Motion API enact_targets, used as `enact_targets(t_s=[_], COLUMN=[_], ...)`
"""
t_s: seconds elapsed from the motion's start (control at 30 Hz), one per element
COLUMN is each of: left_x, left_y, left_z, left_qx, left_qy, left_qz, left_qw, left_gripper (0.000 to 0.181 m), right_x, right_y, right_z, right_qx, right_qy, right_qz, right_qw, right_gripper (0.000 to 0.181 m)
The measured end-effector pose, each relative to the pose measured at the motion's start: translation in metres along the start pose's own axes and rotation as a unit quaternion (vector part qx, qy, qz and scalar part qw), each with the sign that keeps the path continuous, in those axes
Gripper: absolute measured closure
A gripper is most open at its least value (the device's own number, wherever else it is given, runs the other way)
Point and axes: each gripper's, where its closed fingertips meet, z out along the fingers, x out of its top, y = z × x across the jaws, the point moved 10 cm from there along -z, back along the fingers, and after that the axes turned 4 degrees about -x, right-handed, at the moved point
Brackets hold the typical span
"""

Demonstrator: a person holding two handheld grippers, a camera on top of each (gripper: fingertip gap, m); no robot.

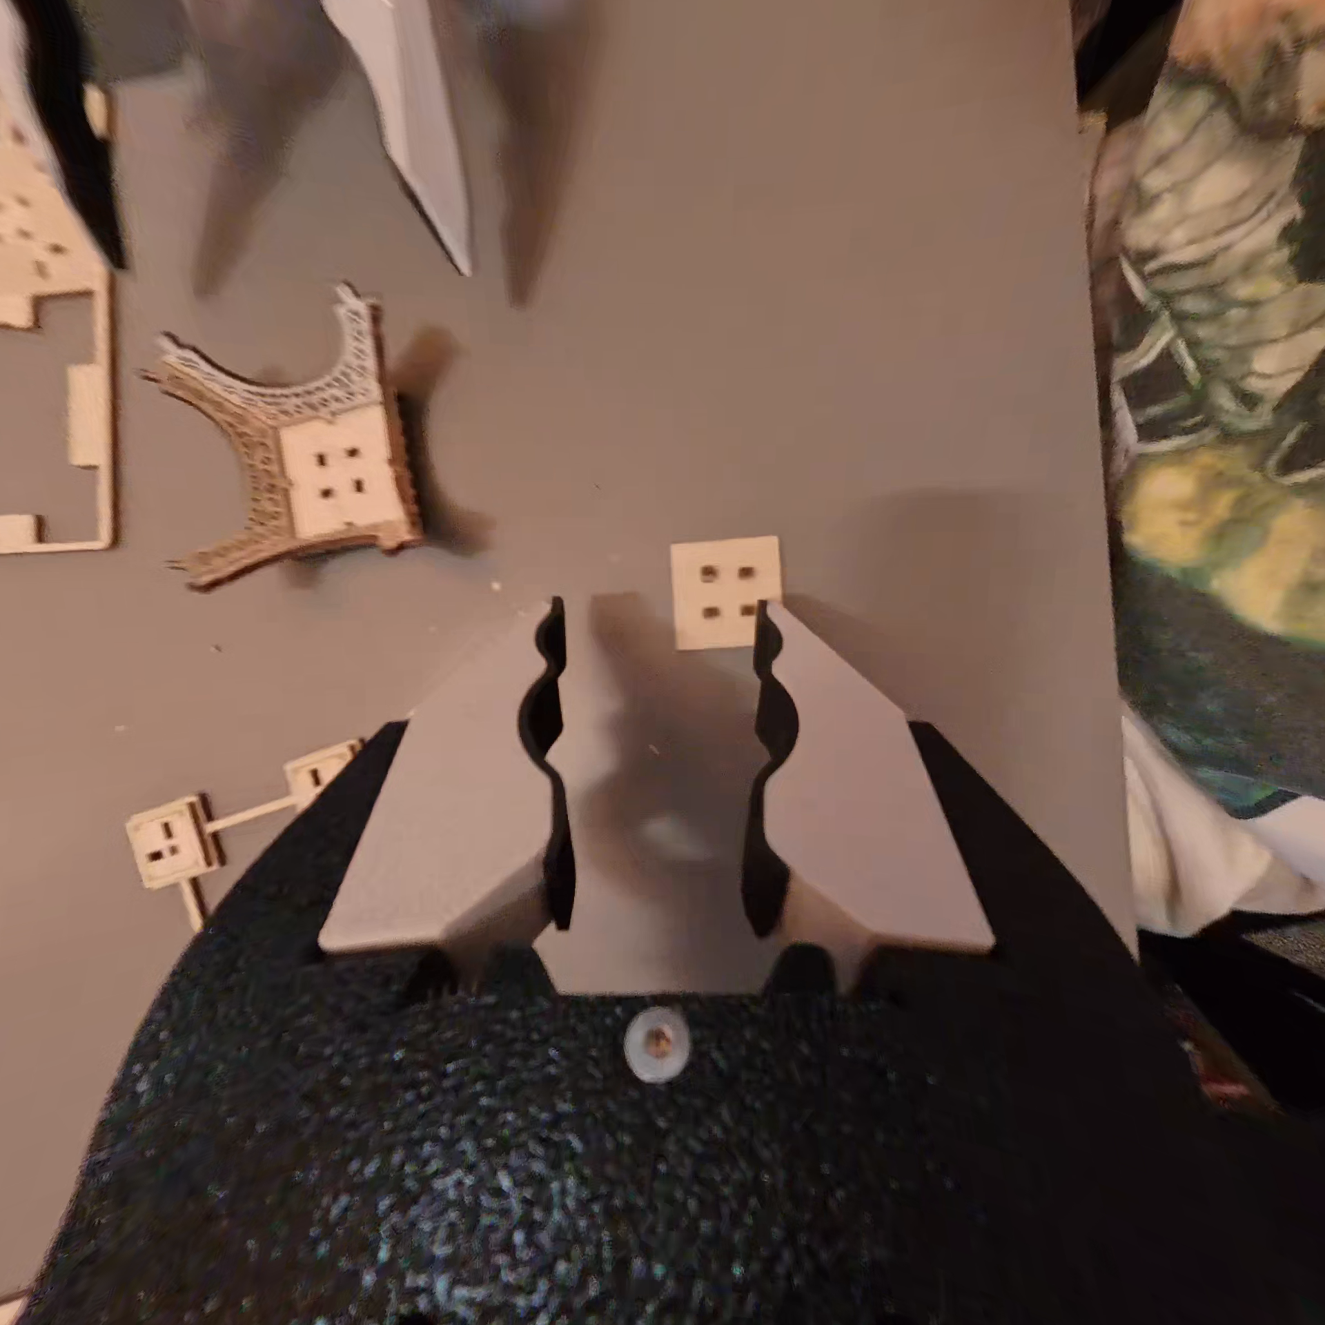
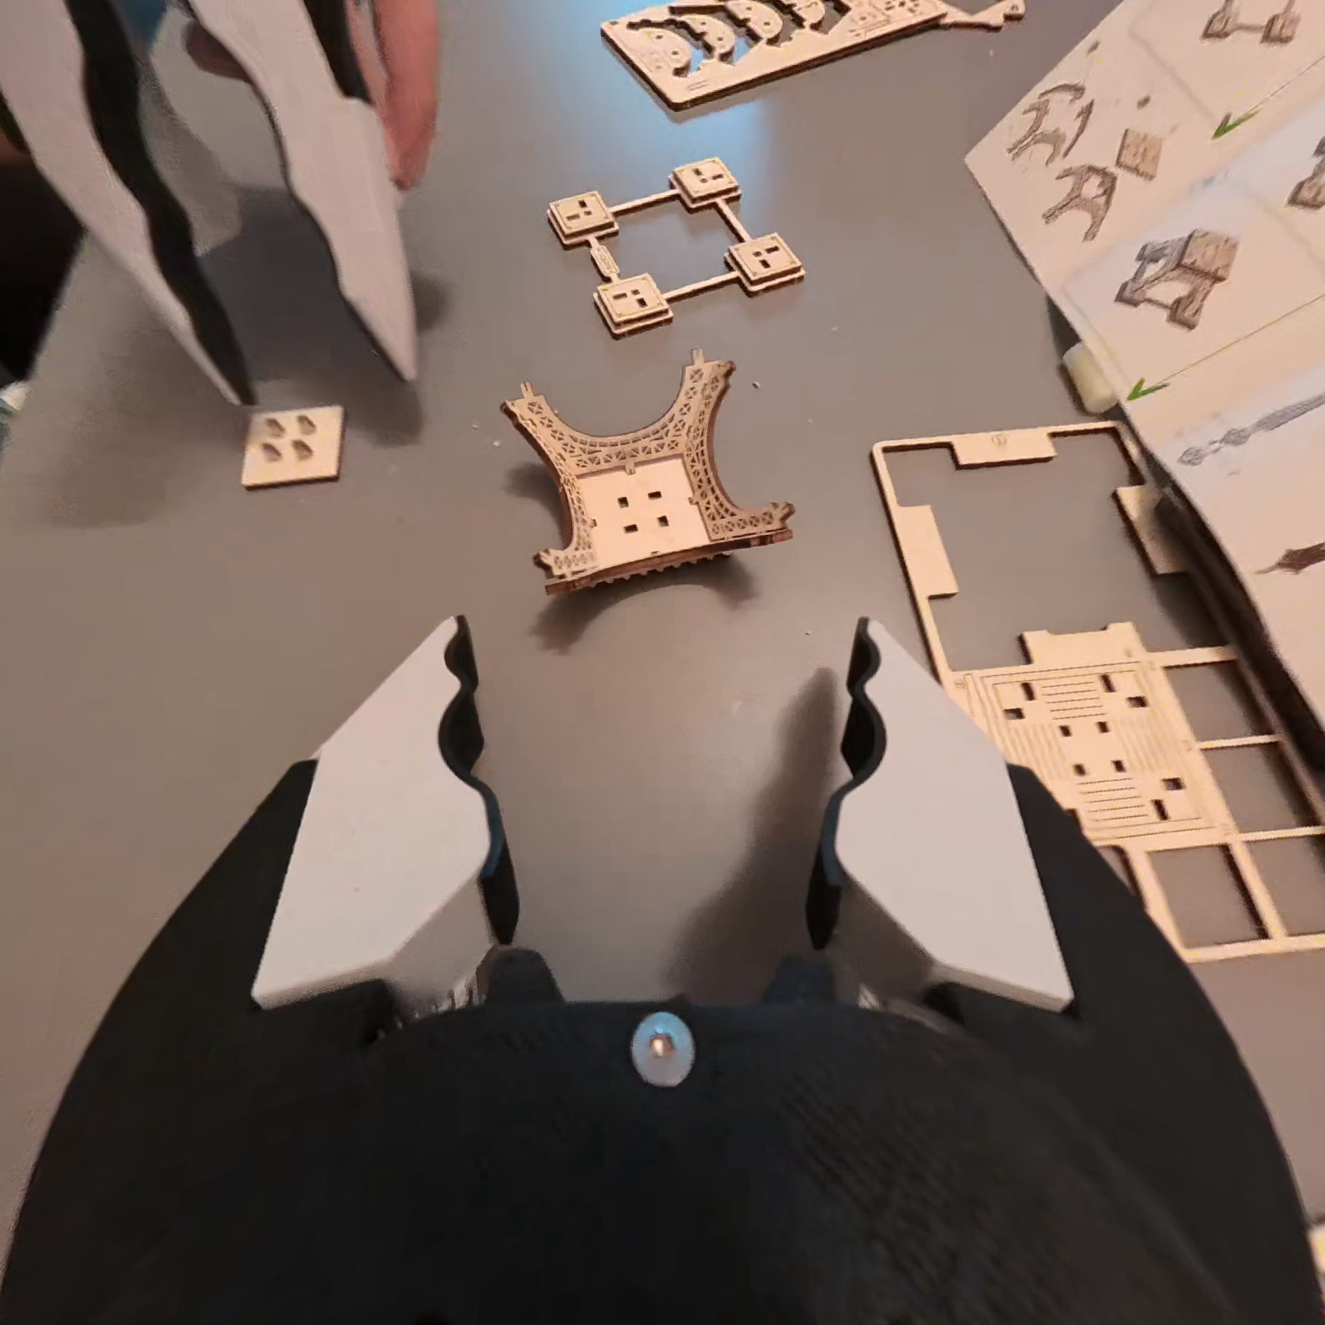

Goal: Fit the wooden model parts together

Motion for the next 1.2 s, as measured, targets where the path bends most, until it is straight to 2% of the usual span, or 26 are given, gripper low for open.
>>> enact_targets(t_s=[0.07,0.17,0.27,0.43,0.47,0.53,0.63,0.73,0.83,0.9,0.97,1.03,1.07,1.17,1.2], left_x=[0.001,0.002,0.004,0.006,0.007,0.012,0.032,0.049,0.055,0.056,0.058,0.062,0.064,0.068,0.069], left_y=[0.008,0.015,0.014,0.009,0.006,-0.002,-0.018,-0.023,-0.027,-0.031,-0.031,-0.030,-0.029,-0.027,-0.027], left_z=[0.005,0.011,0.016,0.015,0.013,0.006,-0.010,-0.028,-0.034,-0.032,-0.028,-0.024,-0.023,-0.021,-0.021], left_qx=[-0.012,-0.027,-0.017,0.005,0.021,0.055,0.162,0.238,0.288,0.297,0.314,0.345,0.357,0.374,0.379], left_qy=[-0.023,-0.029,-0.023,-0.026,-0.017,0.026,0.163,0.324,0.427,0.457,0.463,0.436,0.423,0.395,0.388], left_qz=[-0.004,-0.015,-0.023,-0.024,-0.026,-0.032,-0.014,0.050,0.098,0.112,0.138,0.173,0.187,0.217,0.225], left_qw=[1.000,0.999,0.999,0.999,0.999,0.998,0.973,0.914,0.852,0.831,0.817,0.813,0.811,0.811,0.809], left_gripper=[0.131,0.133,0.151,0.151,0.151,0.151,0.151,0.152,0.152,0.152,0.152,0.152,0.152,0.152,0.152], right_x=[-0.001,-0.005,-0.005,-0.004,0.000,0.012,0.026,0.038,0.043,0.044,0.045,0.045,0.045,0.044,0.044], right_y=[-0.002,-0.009,-0.010,-0.010,-0.011,-0.015,-0.025,-0.031,-0.026,-0.022,-0.020,-0.020,-0.020,-0.022,-0.023], right_z=[0.000,0.001,0.003,-0.001,-0.005,-0.012,-0.018,-0.024,-0.031,-0.030,-0.025,-0.022,-0.021,-0.017,-0.018], right_qx=[-0.033,-0.072,-0.076,-0.085,-0.095,-0.080,0.022,0.133,0.250,0.301,0.329,0.360,0.371,0.374,0.379], right_qy=[-0.005,-0.022,-0.025,-0.027,-0.016,0.057,0.157,0.246,0.335,0.377,0.392,0.402,0.398,0.374,0.376], right_qz=[-0.026,-0.072,-0.078,-0.097,-0.106,-0.094,-0.016,0.073,0.185,0.252,0.297,0.328,0.335,0.338,0.335], right_qw=[0.999,0.995,0.994,0.991,0.990,0.991,0.987,0.957,0.889,0.839,0.806,0.776,0.769,0.778,0.776], right_gripper=[0.072,0.073,0.074,0.077,0.078,0.083,0.091,0.100,0.112,0.127,0.134,0.139,0.148,0.144,0.148])
